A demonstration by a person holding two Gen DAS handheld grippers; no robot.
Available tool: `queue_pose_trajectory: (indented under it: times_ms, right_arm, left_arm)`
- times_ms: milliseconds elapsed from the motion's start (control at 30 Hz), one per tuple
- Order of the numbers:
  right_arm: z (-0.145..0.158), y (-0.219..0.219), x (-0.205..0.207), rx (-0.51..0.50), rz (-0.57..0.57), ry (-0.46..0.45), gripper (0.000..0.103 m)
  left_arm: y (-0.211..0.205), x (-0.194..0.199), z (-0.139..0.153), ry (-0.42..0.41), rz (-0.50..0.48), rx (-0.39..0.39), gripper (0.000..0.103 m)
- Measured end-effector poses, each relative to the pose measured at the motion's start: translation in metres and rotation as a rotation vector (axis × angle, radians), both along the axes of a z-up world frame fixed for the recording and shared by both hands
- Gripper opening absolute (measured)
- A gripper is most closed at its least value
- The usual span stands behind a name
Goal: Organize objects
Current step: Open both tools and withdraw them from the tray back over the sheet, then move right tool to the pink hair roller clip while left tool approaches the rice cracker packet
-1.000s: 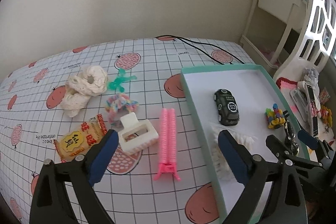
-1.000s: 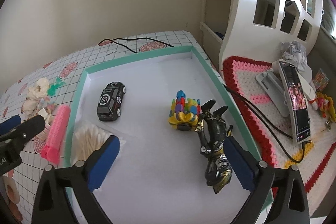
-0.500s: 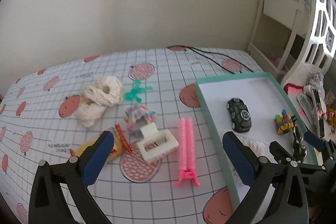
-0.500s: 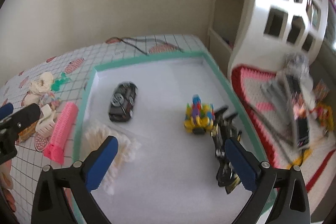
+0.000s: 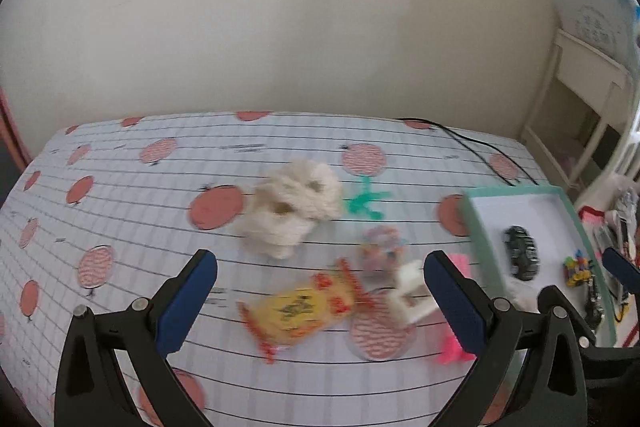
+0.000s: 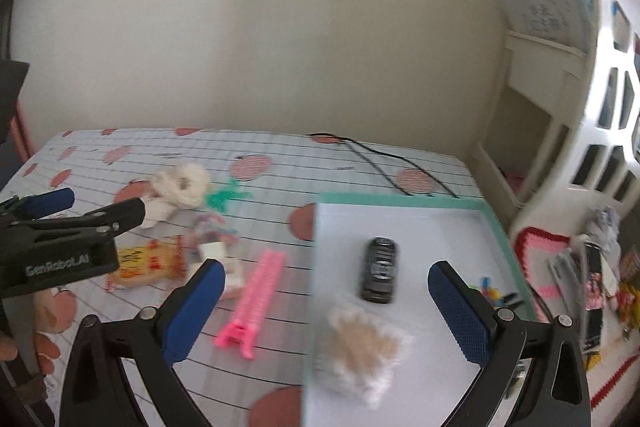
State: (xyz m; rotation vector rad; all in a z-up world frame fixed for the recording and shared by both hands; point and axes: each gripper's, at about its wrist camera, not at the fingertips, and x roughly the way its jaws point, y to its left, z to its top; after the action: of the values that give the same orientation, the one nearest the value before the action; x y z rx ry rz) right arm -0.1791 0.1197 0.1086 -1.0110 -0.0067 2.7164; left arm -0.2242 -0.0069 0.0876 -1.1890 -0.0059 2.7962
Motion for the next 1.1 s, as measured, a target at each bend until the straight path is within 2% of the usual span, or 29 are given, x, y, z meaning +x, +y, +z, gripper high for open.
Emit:
queue_pose_trajectory:
  times_ms: [300, 467, 567, 700, 933, 1100]
  right_arm:
    - [-0.008, -0.025, -0.01, -0.039, 0.021, -0.021, 0.103]
    - [-0.015, -0.033, -0.018, -0.062, 0.03, -0.044, 0.103]
    - [-0.027, -0.038, -0.024, -0.066, 0.046, -0.091, 0.103]
    - [-0.043, -0.041, -0.029, -0.061, 0.054, -0.149, 0.102]
    - [-0.061, -0.037, -0.034, -0.066, 0.038, -0.22, 0.092]
    - [-0.066, -0.04, -0.036, -0.033, 0.032, -0.234, 0.088]
  left_arm:
    - [-0.047, -0.004, -0.009, -0.034, 0.04, 0.075, 0.103]
    - [-0.057, -0.006, -0.016, -0.052, 0.04, 0.097, 0.103]
    - [-0.052, -0.006, -0.023, -0.076, 0.015, 0.1, 0.103]
    - [-0.037, -0.006, -0.035, -0.096, -0.035, 0.052, 0.103]
    - [-0.017, -0.007, -0.057, -0.139, -0.086, -0.069, 0.103]
    - [-0.012, -0.009, -0.066, -0.158, -0.092, -0.086, 0.103]
